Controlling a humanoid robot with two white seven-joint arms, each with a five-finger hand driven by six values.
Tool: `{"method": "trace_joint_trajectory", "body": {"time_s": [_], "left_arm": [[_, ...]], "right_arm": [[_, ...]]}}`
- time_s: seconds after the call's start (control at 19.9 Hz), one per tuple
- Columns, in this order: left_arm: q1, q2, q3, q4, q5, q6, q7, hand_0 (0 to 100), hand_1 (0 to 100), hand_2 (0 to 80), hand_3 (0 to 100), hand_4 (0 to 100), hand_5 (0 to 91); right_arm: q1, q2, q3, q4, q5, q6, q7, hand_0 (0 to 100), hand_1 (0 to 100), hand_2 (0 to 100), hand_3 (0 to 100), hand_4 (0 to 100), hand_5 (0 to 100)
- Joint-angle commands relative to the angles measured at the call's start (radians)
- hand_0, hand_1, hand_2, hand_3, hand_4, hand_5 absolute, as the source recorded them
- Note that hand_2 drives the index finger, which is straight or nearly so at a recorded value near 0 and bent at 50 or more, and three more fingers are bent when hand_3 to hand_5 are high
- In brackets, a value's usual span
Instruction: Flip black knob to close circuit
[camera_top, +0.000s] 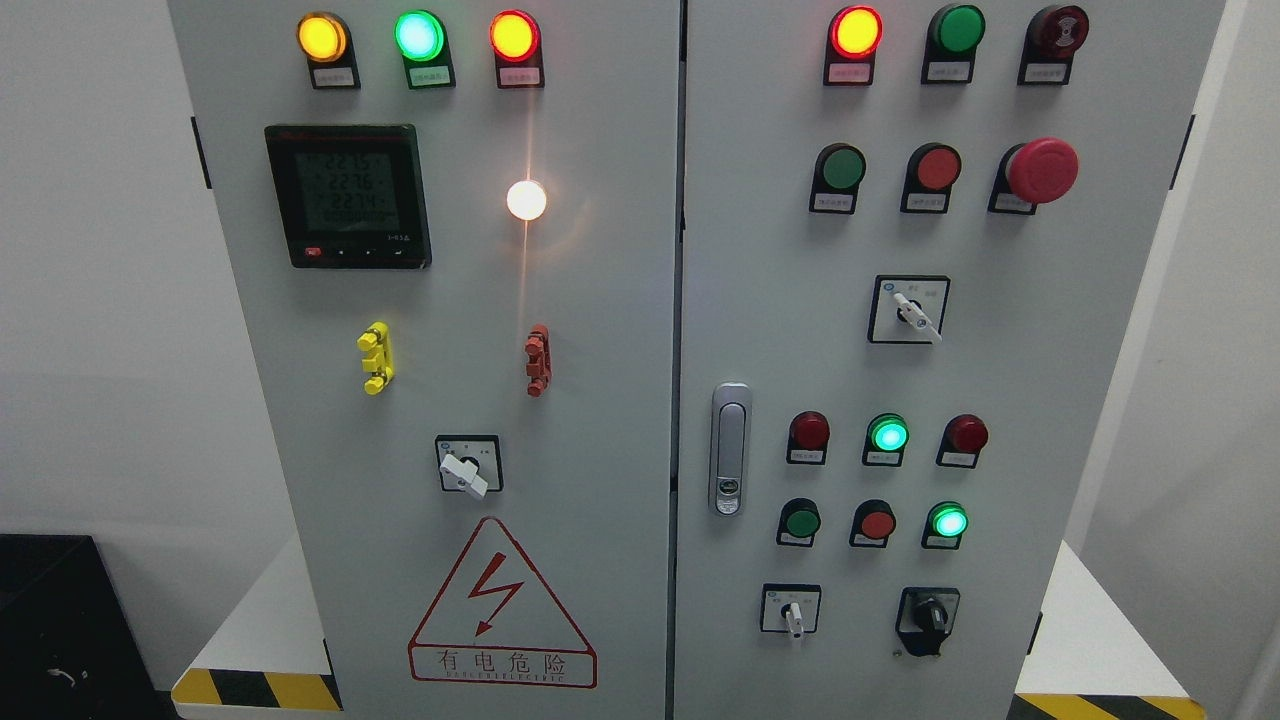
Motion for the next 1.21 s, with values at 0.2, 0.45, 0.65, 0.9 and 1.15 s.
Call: {"method": "trace_joint_trajectory", "body": {"time_s": [0.2,0.45,0.65,0.9,1.15], "left_arm": [[0.000,0.000,0.000,-0.001,0.000,-0.001,0.000,12,56,0.0,0,0,0.0],[0.000,0.000,-0.001,0.001,0.000,-0.001,0.000,12,56,0.0,0,0,0.0],[0.000,0.000,0.000,-0.001,0.000,-0.001,0.000,12,56,0.0,0,0,0.0],[0.000,0.000,0.000,0.001,0.000,-0.001,0.000,12,56,0.0,0,0,0.0],[0.000,0.000,-0.001,-0.001,0.000,-0.001,0.000,12,56,0.0,0,0,0.0]], "right_arm": [[-0.010,0.010,0.017,-0.090,0.348,-0.001,-0.072,0,0,7,10,4,0],[-0.022,0.010,0.017,-0.170,0.518,0.002,-0.129,0,0,16,23,20,0],[-0.022,0.010,0.014,-0.285,0.628,0.010,-0.176,0,0,23,32,29,15],[-0.019,0.008,0.004,-0.455,0.743,0.010,-0.242,0,0,31,44,39,30],[-0.010,0.010,-0.008,-0.629,0.823,0.009,-0.285,0,0,43,60,54,47]]}}
